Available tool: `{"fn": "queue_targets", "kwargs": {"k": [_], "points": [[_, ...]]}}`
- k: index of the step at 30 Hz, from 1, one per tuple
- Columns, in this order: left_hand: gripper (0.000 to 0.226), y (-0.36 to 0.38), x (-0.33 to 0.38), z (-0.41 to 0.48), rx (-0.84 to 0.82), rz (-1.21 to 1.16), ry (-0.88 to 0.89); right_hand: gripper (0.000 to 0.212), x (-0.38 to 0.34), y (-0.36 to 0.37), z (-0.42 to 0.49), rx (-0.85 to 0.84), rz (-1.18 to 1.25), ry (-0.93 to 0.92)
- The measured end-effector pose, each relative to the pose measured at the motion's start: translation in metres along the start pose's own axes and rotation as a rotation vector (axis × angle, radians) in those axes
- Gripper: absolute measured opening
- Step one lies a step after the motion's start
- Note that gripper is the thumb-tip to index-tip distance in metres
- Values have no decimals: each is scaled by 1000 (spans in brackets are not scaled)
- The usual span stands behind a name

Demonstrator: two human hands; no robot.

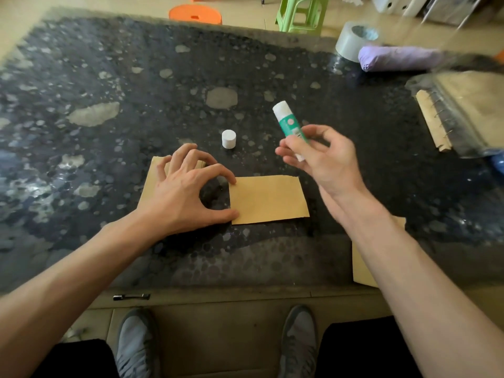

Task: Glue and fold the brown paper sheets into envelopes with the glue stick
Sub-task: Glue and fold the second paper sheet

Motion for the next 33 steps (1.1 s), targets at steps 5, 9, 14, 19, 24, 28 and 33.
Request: {"fn": "queue_targets", "kwargs": {"k": [5, 9, 14, 19, 24, 28, 33], "points": [[69, 0, 1, 2, -8, -9, 1, 26, 15, 19, 13, -53, -164, -42], [67, 0, 1, 2, -2, 12, 10, 30, 19, 23, 25, -2, -341, -151], [67, -1, 1, 2, 0, 16, 7, 26, 25, 38, 39, -55, -439, -255], [65, -1, 1, 3, -11, 8, 7, 25, 31, 43, 44, -94, -506, -318], [61, -2, 2, 5, -23, 11, 7, 29, 37, 43, 43, -120, -552, -332], [68, -1, 1, 5, -29, 4, 16, 31, 38, 45, 41, -132, -579, -349], [68, -1, 1, 4, -29, 18, 16, 31, 37, 45, 40, -131, -590, -354]]}}
Point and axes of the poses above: each hand's wrist, its own z-axis towards the middle knuckle, its own y-axis out of the palm, x = y × z, the point moved 6 cm from there along z, towards the middle knuckle, and after that the axes turned 13 degrees about -y, right-handed, at the moved point
